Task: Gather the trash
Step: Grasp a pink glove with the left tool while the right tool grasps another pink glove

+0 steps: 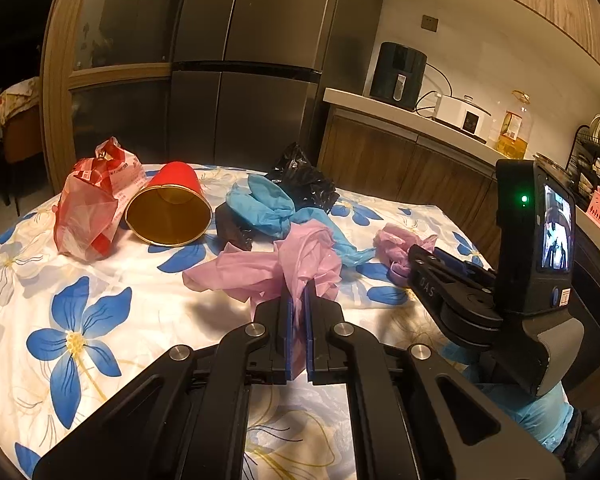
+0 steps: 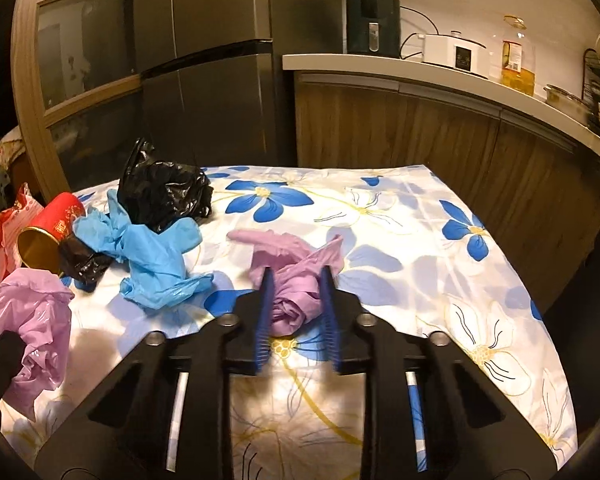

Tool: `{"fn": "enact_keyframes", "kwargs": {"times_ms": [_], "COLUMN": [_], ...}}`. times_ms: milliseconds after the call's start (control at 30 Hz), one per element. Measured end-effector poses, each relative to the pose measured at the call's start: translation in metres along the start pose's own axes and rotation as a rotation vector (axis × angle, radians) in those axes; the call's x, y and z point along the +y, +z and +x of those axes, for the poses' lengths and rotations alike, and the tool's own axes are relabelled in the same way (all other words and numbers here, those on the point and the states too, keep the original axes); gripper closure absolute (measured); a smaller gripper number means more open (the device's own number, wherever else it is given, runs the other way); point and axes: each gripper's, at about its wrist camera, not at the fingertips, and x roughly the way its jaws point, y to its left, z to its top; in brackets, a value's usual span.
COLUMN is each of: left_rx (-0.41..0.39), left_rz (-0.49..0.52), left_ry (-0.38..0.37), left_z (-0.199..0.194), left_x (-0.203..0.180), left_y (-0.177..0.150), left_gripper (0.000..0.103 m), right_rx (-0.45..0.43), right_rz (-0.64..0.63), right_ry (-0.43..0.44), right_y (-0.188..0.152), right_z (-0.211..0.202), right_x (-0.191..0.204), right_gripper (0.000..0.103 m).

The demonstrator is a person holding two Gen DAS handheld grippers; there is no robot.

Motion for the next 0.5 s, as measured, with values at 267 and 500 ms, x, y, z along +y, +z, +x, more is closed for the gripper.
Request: {"fn": "enact_keyframes", "kwargs": {"times_ms": [267, 500], "left_rx": [-0.009, -0.019], "left_rz": [0.002, 0.005], "left_ry": [0.021, 0.024], "left_z": [-0.011, -0.026], "left_x": [0.001, -0.007], "left_y": [0.001, 0.0], "left_gripper": [0.098, 0.098], "right_rx": [-0.041, -0.113], "right_rz": [0.03, 0.074], "right_ry": [0.022, 0.043], "right_y": [-0.004, -0.01], "right_z": [-0.03, -0.089], "right_x": [-0.011, -0.033], "right_gripper": [0.095, 0.096]}}
